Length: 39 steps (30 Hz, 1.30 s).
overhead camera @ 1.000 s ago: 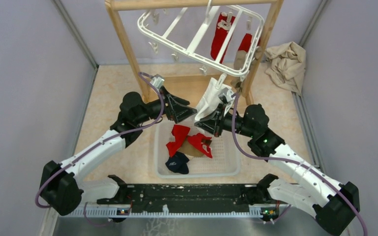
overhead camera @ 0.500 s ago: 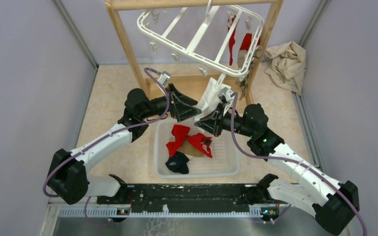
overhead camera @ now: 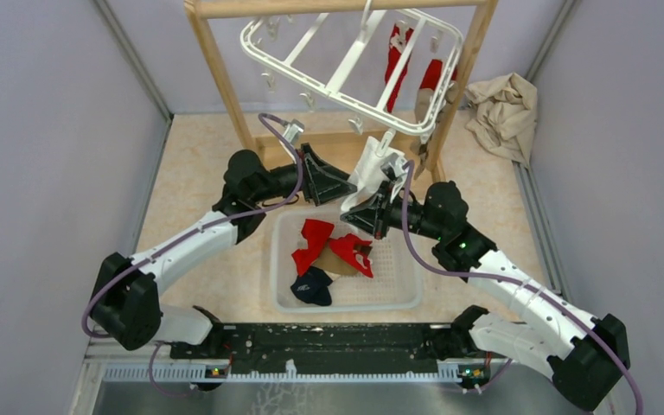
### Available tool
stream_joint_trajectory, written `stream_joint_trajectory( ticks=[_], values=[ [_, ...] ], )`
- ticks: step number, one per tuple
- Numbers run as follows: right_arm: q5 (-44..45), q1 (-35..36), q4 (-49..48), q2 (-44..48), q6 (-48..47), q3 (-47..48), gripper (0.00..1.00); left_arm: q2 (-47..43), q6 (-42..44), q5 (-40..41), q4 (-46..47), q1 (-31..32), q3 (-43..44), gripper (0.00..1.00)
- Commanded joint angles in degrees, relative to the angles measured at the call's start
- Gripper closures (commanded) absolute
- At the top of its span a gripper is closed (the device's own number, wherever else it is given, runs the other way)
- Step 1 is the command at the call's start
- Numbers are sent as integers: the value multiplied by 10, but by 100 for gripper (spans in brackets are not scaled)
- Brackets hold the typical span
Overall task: Remove the socks clipped to the hanger
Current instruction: Remove the sock from the hanger.
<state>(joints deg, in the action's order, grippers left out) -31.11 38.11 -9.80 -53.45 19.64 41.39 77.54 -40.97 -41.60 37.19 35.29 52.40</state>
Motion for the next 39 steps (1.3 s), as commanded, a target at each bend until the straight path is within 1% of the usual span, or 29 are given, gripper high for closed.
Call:
stream_joint_trajectory(
  ticks=[1,3,4,5,7,9,11,12,13,17,19,20,23,28,35,39],
  values=[
    [1,3,-29,-4,6,31,100,13,12,-3,2,4,28,37],
    [2,4,-29,-6,6,33,100,15,12,-5,1,5,30,42],
    [2,4,-29,-7,6,34,100,16,12,-5,2,7,31,47],
    [2,3,-29,-8,6,35,100,16,12,-5,2,7,31,53],
    [3,4,-29,-10,6,37,100,17,13,-7,-1,7,33,70],
    [3,3,-29,-11,7,39,100,19,14,-9,-6,7,37,77],
    [4,4,-25,-11,7,42,100,19,16,-10,-12,8,41,81],
    [7,4,-20,-10,7,44,100,17,18,-8,-17,7,42,87],
    [12,4,-14,-8,7,45,99,15,21,-6,-21,7,43,90],
    [39,3,16,13,2,48,68,11,32,-3,-48,7,55,91],
    [56,4,33,30,-2,48,57,12,38,-3,-66,7,66,91],
    [65,4,41,39,-5,48,55,12,39,-1,-73,7,69,90],
    [97,3,61,74,-13,41,51,16,41,-1,-86,6,80,90],
    [148,4,79,141,-31,32,47,39,42,-20,-114,6,113,89],
    [223,3,59,199,-54,24,46,63,44,-50,-144,-2,151,89],
    [241,-2,30,207,-59,19,46,62,44,-63,-153,-14,149,88]
  ],
)
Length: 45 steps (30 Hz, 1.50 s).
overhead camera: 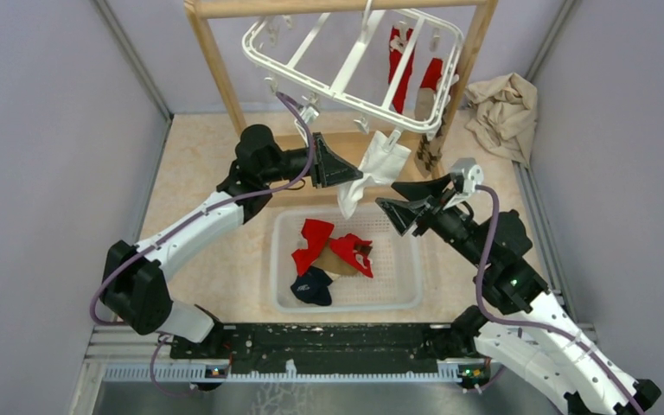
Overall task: Remove the socks clipped to the hanger
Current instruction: Remove the sock from the hanger.
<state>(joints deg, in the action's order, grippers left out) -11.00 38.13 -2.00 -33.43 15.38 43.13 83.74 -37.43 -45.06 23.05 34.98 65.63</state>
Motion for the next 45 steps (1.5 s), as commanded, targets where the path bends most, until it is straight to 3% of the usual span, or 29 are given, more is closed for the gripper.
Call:
stream_joint_trajectory(
  ticks=[1,5,14,25,45],
  values=[
    [36,-6,-56,6,-16,1,46,-1,8,-31,-12,-15,15,88],
    [6,-41,-105,-5,2,-3,47,0,2,-49,-9,-28,13,87],
    [-126,-194,-271,-64,135,-27,50,2,-5,-75,-7,-43,20,87],
    [-145,-200,-420,-150,179,-26,51,14,-16,-87,4,-45,22,87],
    [-124,-200,-535,-230,206,-17,46,30,-32,-94,20,-45,24,86]
  ],
)
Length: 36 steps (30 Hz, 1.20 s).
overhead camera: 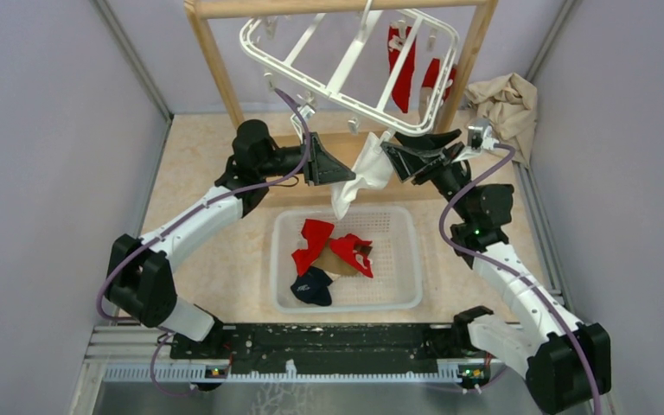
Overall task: Remove the socks clipped to the hanger
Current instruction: Remove the sock from the hanger.
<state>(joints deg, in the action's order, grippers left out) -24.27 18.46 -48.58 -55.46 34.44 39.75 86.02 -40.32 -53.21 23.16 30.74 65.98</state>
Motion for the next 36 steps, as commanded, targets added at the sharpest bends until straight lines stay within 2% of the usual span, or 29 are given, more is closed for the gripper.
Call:
stream_joint_trajectory(
  ticks=[1,21,36],
  values=[
    [8,-4,-79,-13,19,17,46,8,-3,-11,19,-3,21,86],
    [27,-4,-165,-61,66,22,47,16,-12,-17,31,-2,20,87],
    [21,-4,-198,-83,89,28,78,21,-15,-20,33,-2,22,87]
  ],
)
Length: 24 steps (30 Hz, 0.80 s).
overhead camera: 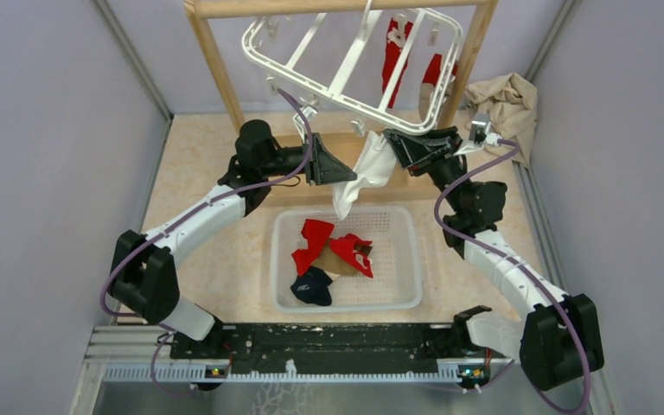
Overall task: Remove the socks clipped to the hanger
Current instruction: Remove the sock from the hanger.
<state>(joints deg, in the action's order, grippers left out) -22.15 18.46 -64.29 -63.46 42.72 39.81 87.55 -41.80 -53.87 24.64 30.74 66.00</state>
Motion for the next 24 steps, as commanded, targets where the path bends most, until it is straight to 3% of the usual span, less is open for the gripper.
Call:
stream_joint_trajectory(
  ticks=[1,5,14,17,24],
  values=[
    [-3,-4,-45,-5,8,27,83,5,0,-13,18,-2,22,87],
    [-8,-4,-49,-8,13,27,100,5,-1,-14,19,-2,23,87],
    [-1,-4,-11,14,5,18,100,-15,24,-10,-13,-3,22,87],
    [-12,-4,10,19,3,24,68,-19,26,-9,-17,-3,21,86],
    [-10,-4,-43,17,23,-1,42,-10,18,-15,-12,-3,30,87]
  ],
)
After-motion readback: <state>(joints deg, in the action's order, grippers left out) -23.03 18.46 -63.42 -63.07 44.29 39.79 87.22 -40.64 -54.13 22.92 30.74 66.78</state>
